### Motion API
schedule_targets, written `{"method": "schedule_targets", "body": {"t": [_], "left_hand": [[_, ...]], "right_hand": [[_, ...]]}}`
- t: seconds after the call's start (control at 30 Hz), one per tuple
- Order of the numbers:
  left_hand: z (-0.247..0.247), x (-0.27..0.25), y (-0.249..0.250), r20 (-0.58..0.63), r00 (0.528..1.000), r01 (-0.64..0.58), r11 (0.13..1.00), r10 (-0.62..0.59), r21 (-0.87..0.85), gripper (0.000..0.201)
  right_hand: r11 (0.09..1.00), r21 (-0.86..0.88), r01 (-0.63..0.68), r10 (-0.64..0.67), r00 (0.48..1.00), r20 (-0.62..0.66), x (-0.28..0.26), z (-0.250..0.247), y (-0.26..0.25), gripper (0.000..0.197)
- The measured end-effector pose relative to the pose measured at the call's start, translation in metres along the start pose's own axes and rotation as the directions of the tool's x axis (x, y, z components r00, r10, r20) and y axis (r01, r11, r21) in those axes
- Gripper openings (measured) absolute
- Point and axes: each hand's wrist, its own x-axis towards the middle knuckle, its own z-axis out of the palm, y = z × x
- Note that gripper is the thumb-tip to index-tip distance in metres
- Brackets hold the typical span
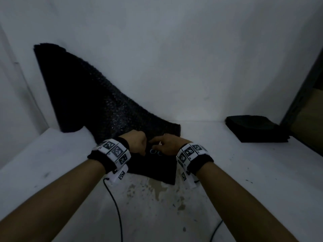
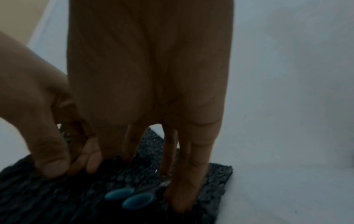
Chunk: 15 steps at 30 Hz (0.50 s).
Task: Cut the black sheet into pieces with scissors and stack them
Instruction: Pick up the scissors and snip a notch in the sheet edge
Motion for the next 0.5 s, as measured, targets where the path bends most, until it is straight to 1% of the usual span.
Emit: {"method": "schedule_targets", "body": {"t": [0.07, 0.13, 0.23, 0.37, 0.43, 0.5], "left_hand": [[0.012, -0.003, -0.008, 0.039, 0.999, 0.016, 1.0, -0.016, 0.022, 0.034], [0.021, -0.005, -0.013, 0.072, 0.997, 0.022, 1.0, -0.024, 0.022, 0.044], [0.028, -0.006, -0.012, 0.05, 0.999, -0.012, 1.0, 0.011, 0.005, 0.055], [0.036, -0.004, -0.003, -0.004, 0.996, -0.084, 0.996, 0.084, -0.022, 0.061], [0.041, -0.002, 0.004, -0.032, 0.988, -0.152, 0.986, 0.15, -0.07, 0.06], [0.045, -0.001, 0.013, -0.032, 0.975, -0.223, 0.969, 0.221, -0.106, 0.06]], "right_hand": [[0.996, -0.083, -0.02, 0.022, 0.999, 0.029, 0.001, 0.008, -0.005, 0.043], [0.988, -0.143, -0.052, 0.053, 0.999, 0.002, 0.003, 0.014, -0.006, 0.044], [0.98, -0.161, -0.112, 0.107, 0.993, -0.039, 0.007, 0.016, -0.003, 0.044], [0.968, -0.169, -0.186, 0.177, 0.982, -0.069, 0.002, 0.015, 0.006, 0.044], [0.958, -0.168, -0.233, 0.219, 0.971, -0.096, -0.001, 0.015, 0.013, 0.043], [0.942, -0.165, -0.292, 0.274, 0.954, -0.119, -0.004, 0.016, 0.021, 0.043]]}}
